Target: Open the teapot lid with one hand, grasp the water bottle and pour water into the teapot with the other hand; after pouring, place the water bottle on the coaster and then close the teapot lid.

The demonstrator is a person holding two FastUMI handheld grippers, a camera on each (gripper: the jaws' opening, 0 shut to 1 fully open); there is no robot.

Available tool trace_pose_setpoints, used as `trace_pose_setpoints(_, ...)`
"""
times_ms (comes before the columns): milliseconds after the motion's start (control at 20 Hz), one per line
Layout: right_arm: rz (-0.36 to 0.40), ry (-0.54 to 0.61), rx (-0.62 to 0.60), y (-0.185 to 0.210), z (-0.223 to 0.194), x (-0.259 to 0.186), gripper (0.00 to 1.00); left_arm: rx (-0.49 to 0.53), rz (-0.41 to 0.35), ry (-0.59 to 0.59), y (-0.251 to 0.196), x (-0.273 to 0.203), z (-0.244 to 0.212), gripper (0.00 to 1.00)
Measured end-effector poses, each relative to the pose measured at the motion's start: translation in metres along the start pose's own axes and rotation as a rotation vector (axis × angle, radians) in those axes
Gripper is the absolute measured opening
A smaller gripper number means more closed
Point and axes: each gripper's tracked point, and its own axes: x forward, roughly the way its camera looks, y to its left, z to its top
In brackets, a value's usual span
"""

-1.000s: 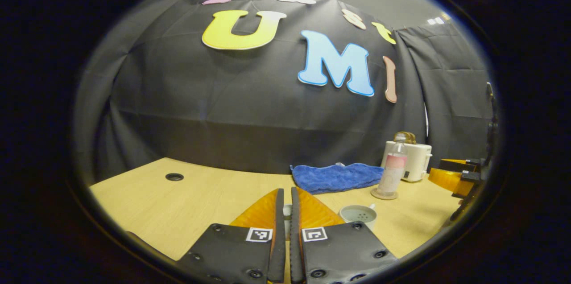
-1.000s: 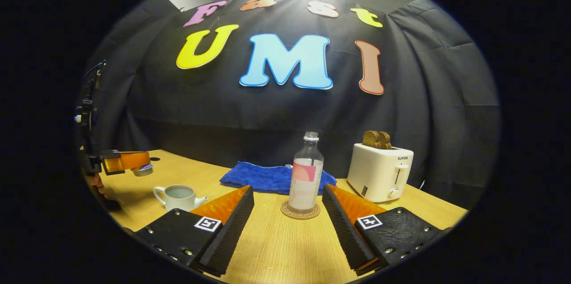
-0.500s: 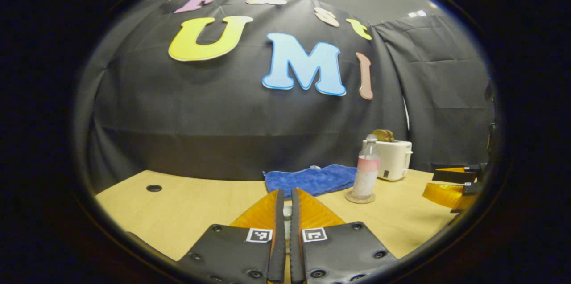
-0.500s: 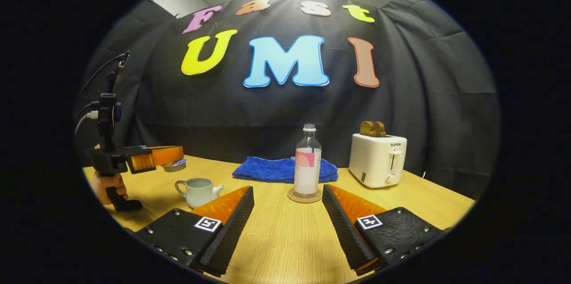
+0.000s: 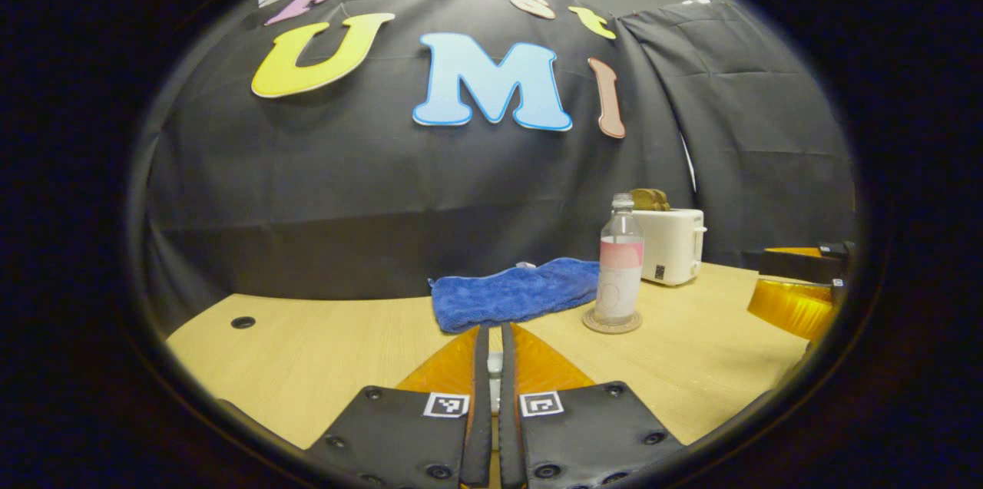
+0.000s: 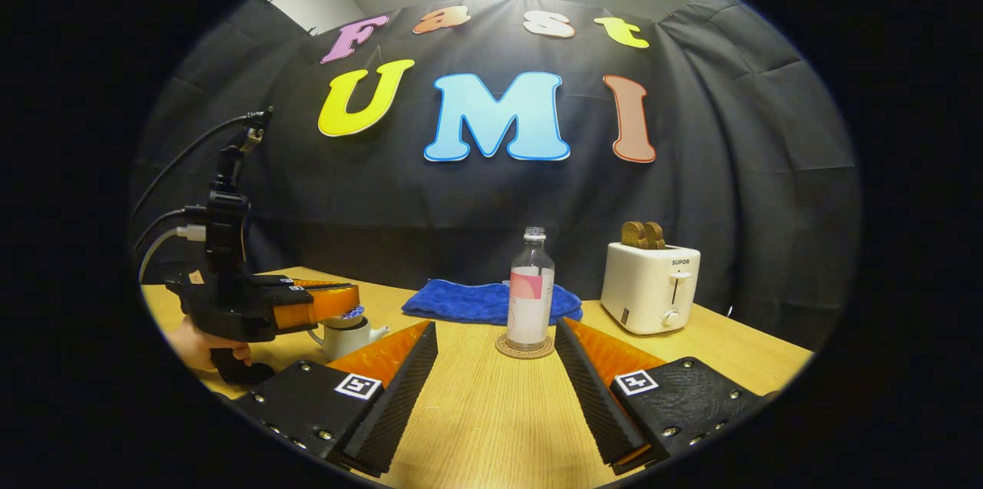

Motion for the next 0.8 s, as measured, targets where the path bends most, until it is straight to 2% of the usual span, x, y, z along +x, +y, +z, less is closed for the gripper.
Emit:
trace_pose_setpoints(350, 0.01, 0.025, 0.046, -0.0012, -0.0039, 0.0002, 0.95, -0.007, 0.002, 0.012, -0.0021, 0.0049, -0.008, 0.12)
trace_pose_setpoints(600, 0.006, 0.016, 0.033, -0.0009, -0.0022, 0.0002, 0.95, 0.0, 0.004, 0.021, -0.0025, 0.0067, -0.0107, 0.11)
trace_pose_setpoints(800, 0.011, 0.015, 0.025, 0.0017, -0.0025, 0.0, 0.95, 0.002, 0.003, 0.025, -0.003, 0.0031, -0.0094, 0.14)
